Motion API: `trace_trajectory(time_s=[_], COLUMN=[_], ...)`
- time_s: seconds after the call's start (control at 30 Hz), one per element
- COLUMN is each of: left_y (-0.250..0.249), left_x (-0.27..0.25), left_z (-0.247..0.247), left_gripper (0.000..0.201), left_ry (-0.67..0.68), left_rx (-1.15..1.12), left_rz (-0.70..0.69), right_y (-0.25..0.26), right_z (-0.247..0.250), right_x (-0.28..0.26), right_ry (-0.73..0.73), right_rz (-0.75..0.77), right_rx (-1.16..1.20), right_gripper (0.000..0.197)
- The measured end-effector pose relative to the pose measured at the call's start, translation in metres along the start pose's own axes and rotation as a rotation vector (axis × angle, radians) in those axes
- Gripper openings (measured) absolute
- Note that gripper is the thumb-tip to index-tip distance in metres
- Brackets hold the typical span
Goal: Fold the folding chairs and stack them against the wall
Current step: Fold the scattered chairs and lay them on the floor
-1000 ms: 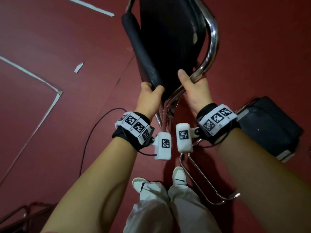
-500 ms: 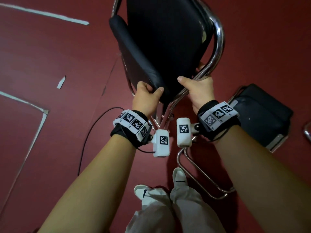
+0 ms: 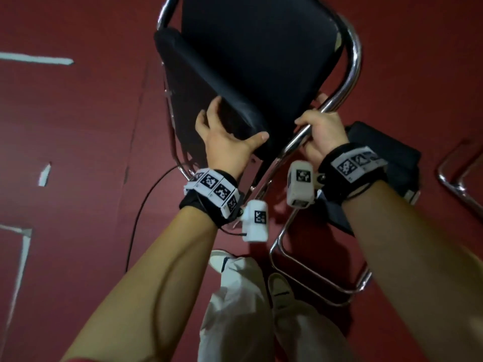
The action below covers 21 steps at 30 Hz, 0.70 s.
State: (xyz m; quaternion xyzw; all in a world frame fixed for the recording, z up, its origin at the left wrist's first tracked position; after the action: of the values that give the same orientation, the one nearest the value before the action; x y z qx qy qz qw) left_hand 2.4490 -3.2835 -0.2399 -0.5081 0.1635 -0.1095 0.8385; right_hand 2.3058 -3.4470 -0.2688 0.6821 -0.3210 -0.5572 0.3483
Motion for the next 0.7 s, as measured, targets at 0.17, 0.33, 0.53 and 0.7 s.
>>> trace_trajectory(time_s=[0.17,0.33,0.53,0.7], left_y=[-0.033,-0.064,-0.075,-0.083], left_x=[0.040,0.073,0.109,0.141], left_z=[-0.029,-0.082,-0.144,-0.222], left_gripper=[0.089,0.067,0.063,0.068], left_ry=[0.118,0.373,0.499,0.532], left_rx=[0.121,0.510,0.572,0.615], left_rz=[-0.143,-0.528,-0.587,-0.651], right_y=[0.013,0.019,0.026,0.036], right_z=[-0.011,-0.015,-0.001,0.006], right_x=[0.024,0.049,0.110,0.183], right_ry=[-0.086,-0.124,-0.176,-0.163], right_rz=[-0.058,-0.116,-0.148,-0.159], right_rx=[0.036,0.049,0.035,0.033], right_gripper=[0.035,0.046,0.027,0.038])
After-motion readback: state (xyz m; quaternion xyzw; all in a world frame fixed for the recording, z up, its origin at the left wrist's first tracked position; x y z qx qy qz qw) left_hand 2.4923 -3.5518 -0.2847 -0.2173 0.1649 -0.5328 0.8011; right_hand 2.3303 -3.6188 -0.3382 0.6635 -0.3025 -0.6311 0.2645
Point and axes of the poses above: each hand's wrist, its own x-axis towards the middle knuckle, its own z-axis out of the back of the hand, y = z × x, the point moved 9 cm from there along x, towards the middle knuckle, and after that the axes turned 12 degrees about -y, right-handed, at the moved point
